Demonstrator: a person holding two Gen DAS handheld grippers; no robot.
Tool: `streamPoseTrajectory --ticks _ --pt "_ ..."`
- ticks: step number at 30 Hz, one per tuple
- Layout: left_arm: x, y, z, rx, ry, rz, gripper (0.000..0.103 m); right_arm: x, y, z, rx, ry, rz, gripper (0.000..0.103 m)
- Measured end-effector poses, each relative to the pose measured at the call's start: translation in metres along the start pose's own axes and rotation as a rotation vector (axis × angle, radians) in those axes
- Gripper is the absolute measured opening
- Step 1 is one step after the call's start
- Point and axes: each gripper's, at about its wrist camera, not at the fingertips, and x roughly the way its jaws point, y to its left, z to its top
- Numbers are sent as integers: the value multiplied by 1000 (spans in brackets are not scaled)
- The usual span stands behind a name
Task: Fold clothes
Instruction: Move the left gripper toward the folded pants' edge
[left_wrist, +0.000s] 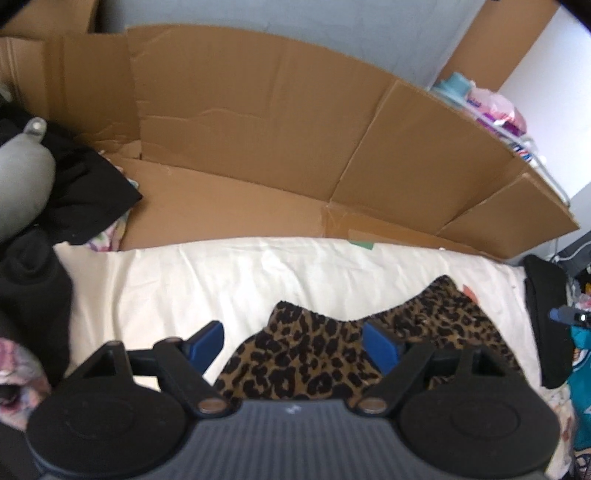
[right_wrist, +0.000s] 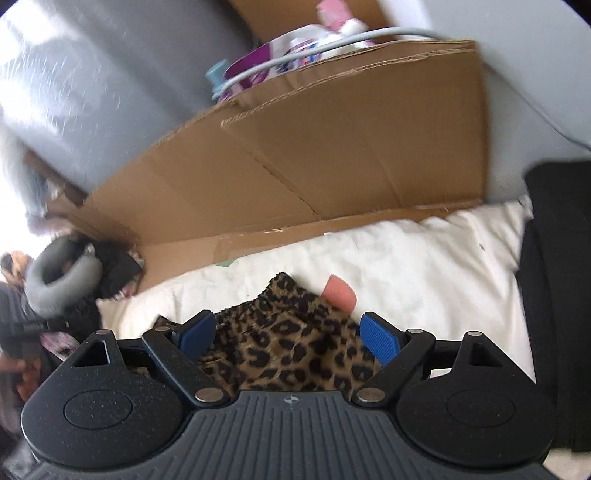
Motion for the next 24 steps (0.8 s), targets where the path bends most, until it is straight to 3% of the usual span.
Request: streamPoseTrajectory --ticks 7,19,24 --pt "48 10 -5 37 18 -5 80 59 -15 -14 -63 -44 5 89" --pt "100 30 -30 15 69 -45 81 106 -6 -6 -217 17 -44 89" --pt "102 31 -38 21 46 -46 79 123 1 -2 -285 43 -57 88"
